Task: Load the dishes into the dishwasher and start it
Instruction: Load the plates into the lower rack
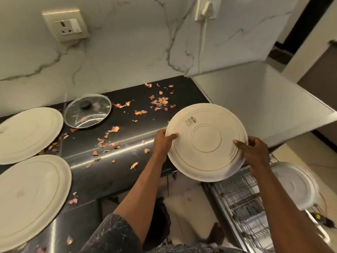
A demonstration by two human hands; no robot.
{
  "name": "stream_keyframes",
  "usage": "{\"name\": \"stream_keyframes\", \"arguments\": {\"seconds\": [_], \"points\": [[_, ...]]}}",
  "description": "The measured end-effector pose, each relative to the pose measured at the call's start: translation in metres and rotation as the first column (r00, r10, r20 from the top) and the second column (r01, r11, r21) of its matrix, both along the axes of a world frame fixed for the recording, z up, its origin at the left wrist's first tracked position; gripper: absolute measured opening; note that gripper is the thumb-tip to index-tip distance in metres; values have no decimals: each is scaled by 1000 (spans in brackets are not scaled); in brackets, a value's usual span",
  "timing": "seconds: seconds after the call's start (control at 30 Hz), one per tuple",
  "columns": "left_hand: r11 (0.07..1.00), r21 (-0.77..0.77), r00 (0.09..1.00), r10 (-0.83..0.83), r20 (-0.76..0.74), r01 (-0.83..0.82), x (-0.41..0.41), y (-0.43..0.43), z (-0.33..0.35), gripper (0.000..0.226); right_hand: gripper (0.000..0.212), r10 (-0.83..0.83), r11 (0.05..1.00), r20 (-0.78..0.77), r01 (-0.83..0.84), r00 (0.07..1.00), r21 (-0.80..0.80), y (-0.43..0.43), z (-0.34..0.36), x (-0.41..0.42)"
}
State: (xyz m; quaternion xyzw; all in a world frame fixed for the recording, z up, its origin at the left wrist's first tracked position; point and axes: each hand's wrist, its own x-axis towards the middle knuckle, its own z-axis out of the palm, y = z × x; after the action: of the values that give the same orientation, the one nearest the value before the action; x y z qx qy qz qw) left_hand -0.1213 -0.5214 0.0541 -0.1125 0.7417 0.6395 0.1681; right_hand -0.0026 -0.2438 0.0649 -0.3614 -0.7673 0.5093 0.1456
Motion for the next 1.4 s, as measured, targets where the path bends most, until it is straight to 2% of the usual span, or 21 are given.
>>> {"name": "stream_keyframes", "arguments": {"seconds": [0.07,0.13,0.27,0.4,0.5,0.63,0.83,0.97,1.1,1.2,1.33,1.4], "points": [[998,-14,998,-68,-4,68,7,29,3,31,47,-41,999,-6,41,999,-18,22,-2,25],[992,-49,993,-114,-1,114,16,57,3,40,49,-78,996,-12,77,997,-37,43,-8,50],[970,-145,979,-202,-22,197,33,120,-7,49,67,-159,985,-1,159,987,-60,92,-23,98],[933,-210,949,-310,-55,293,68,194,-15,58,62,-268,962,-5,268,963,-54,151,-32,150],[910,-262,934,-350,-71,321,97,244,-17,56,47,-311,948,12,311,950,-65,188,-34,181],[873,-319,913,-405,-54,368,131,298,-34,55,50,-342,935,63,346,938,-72,229,-51,222],[740,-463,833,-553,-9,487,172,347,-59,54,45,-434,878,133,452,891,-156,260,-82,281],[678,-458,788,-609,89,575,187,369,-78,50,50,-478,838,218,516,851,-177,264,-113,314],[574,-497,724,-667,178,651,196,390,-116,51,55,-522,798,298,581,799,-160,262,-140,346],[494,-468,652,-705,277,733,207,406,-147,54,51,-549,762,369,631,750,-147,259,-166,363],[399,-465,581,-730,360,790,209,424,-200,57,56,-559,706,486,693,672,-147,256,-206,372],[350,-473,553,-728,407,809,203,437,-222,49,56,-557,674,531,721,638,-158,259,-229,373]]}}
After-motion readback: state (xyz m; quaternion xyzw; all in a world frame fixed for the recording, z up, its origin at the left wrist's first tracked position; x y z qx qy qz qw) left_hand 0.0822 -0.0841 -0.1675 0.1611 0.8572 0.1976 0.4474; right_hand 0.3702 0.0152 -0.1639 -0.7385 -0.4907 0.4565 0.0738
